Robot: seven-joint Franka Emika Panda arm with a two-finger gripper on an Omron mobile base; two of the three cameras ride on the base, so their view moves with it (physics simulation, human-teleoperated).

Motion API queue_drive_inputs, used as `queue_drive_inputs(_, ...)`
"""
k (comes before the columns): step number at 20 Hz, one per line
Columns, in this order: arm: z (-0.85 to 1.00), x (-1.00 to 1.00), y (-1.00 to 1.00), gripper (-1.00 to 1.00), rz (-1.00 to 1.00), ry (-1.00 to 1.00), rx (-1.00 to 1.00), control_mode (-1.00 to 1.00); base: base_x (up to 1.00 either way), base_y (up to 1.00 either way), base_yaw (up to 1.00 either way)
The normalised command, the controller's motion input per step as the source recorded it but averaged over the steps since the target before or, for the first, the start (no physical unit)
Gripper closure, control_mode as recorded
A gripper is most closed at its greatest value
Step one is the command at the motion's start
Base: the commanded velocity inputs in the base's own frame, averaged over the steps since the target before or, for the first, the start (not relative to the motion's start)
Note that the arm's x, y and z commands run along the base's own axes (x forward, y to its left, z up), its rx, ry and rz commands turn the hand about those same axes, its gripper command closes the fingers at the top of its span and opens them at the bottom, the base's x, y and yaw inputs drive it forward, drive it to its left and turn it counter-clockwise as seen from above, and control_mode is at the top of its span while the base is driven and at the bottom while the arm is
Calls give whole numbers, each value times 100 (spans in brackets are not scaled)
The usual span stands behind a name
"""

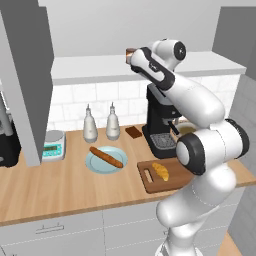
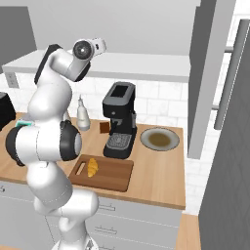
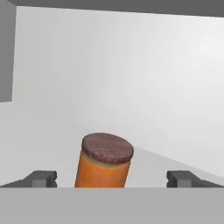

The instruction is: From the different types of pastries on the counter, select a croissant and place it on the cutting board. Then retrieve a jar of jam from the cabinet and place it alongside the croissant on the cutting board.

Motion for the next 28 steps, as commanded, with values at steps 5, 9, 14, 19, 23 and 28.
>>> queue_drive_inputs(5, 0, 8, 0, -100, 0, 0, 0, -100, 0, 0, 0)
queue_drive_inputs(9, -3, 6, 1, -100, 0, 0, 0, -100, 0, 0, 0)
queue_drive_inputs(14, -14, 35, 19, -100, 0, 1, 0, -100, 0, 0, 0)
queue_drive_inputs(19, -8, 17, 12, -100, 0, 1, 0, -100, 0, 0, 0)
queue_drive_inputs(23, 0, 2, 0, -100, 0, 0, 0, -100, 0, 0, 0)
queue_drive_inputs(28, -2, 3, 2, 100, 0, 2, 0, -100, 0, 0, 0)
